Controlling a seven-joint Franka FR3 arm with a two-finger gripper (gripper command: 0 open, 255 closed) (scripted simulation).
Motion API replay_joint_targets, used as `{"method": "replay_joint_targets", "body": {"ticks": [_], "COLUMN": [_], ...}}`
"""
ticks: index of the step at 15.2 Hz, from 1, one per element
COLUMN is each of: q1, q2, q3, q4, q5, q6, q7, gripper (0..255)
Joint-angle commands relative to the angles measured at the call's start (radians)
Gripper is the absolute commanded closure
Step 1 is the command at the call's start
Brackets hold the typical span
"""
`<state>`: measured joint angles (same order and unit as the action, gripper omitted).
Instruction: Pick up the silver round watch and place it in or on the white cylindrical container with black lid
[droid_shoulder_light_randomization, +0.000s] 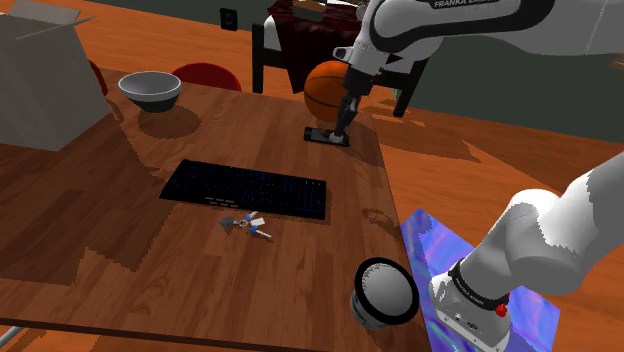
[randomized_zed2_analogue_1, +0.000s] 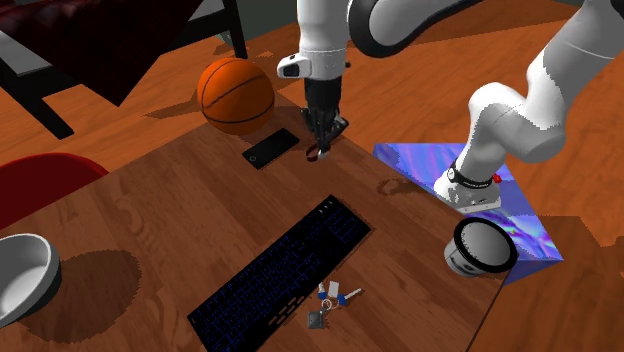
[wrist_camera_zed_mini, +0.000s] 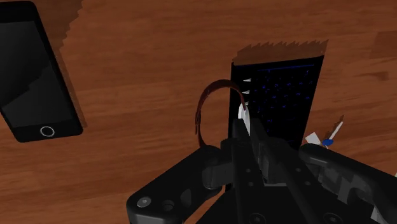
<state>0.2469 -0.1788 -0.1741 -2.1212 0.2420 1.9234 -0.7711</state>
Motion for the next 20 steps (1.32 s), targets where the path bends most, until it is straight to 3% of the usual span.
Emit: {"method": "replay_joint_targets", "body": {"ticks": [1, 5, 12, 20], "q1": [0.000, 0.000, 0.037, 0.089], "q2": [-0.008, -0.015, -0.241, -0.474], "q3": [0.001, 0.001, 0.089, 0.210], "q4": [0.018, 0.060, -0.150, -0.323], "q5": [-0.003, -0.008, -0.009, 0.041], "q6": [-0.025, -0.073, -0.056, -0.079], "q7": [0.009, 0.021, 0.150, 0.306], "gripper": [255, 255, 255, 255]}}
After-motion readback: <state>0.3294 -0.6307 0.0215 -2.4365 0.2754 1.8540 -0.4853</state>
